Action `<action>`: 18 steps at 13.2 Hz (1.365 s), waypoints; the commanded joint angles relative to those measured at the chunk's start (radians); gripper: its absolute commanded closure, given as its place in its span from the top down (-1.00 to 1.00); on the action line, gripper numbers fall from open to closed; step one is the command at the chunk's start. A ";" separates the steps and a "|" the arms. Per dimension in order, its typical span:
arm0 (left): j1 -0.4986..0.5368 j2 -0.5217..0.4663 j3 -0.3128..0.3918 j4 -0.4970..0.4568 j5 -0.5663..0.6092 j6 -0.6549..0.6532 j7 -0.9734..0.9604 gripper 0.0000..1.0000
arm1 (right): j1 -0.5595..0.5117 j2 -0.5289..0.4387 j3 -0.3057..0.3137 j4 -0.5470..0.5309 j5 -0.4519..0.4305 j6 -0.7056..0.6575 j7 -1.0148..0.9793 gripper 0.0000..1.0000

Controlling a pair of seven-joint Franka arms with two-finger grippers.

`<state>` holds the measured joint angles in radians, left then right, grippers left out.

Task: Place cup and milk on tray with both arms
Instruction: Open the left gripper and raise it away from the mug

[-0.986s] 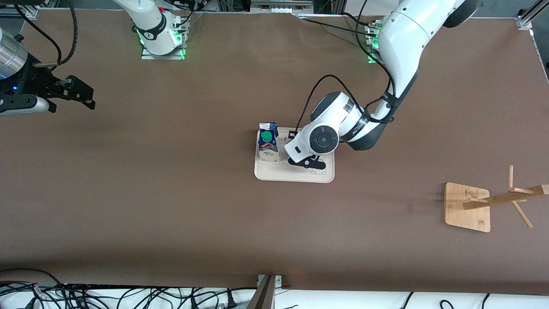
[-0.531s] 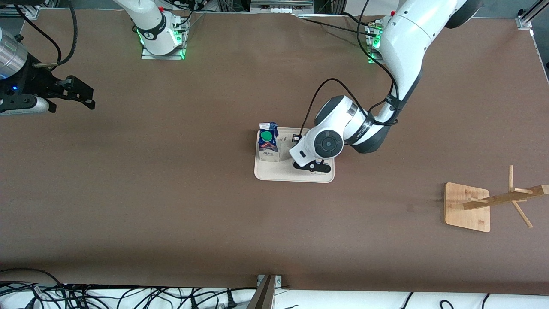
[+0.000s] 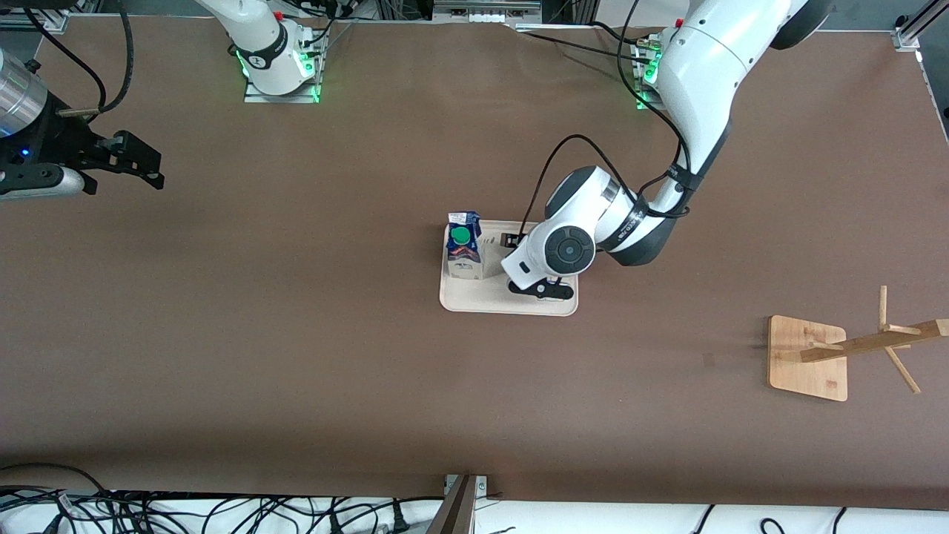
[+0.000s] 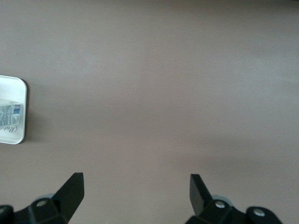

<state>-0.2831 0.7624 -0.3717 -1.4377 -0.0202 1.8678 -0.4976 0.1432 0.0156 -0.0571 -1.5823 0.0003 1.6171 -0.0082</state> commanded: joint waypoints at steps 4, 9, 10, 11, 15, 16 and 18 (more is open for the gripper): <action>0.047 -0.129 -0.001 0.039 -0.006 -0.041 0.002 1.00 | -0.011 0.003 0.006 0.013 0.000 -0.011 0.007 1.00; 0.159 -0.256 0.019 0.124 0.000 -0.295 0.004 1.00 | -0.011 0.003 0.008 0.015 0.000 -0.011 0.007 1.00; 0.179 -0.264 0.017 0.170 0.034 -0.368 0.004 1.00 | -0.011 0.003 0.008 0.015 0.000 -0.011 0.007 1.00; 0.188 -0.264 0.004 0.224 0.077 -0.430 0.005 1.00 | -0.011 0.003 0.008 0.015 0.000 -0.011 0.007 1.00; 0.231 -0.311 0.019 0.301 0.158 -0.544 0.159 1.00 | -0.011 0.003 0.006 0.013 0.000 -0.011 0.007 1.00; 0.273 -0.363 0.019 0.272 0.145 -0.535 0.224 1.00 | -0.011 0.003 0.008 0.015 0.000 -0.011 0.007 1.00; 0.282 -0.476 0.074 0.135 0.140 -0.462 0.247 1.00 | -0.011 0.003 0.008 0.015 0.000 -0.011 0.007 1.00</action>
<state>-0.0265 0.4202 -0.3428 -1.1619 0.1185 1.3534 -0.3157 0.1426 0.0160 -0.0573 -1.5823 0.0003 1.6170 -0.0081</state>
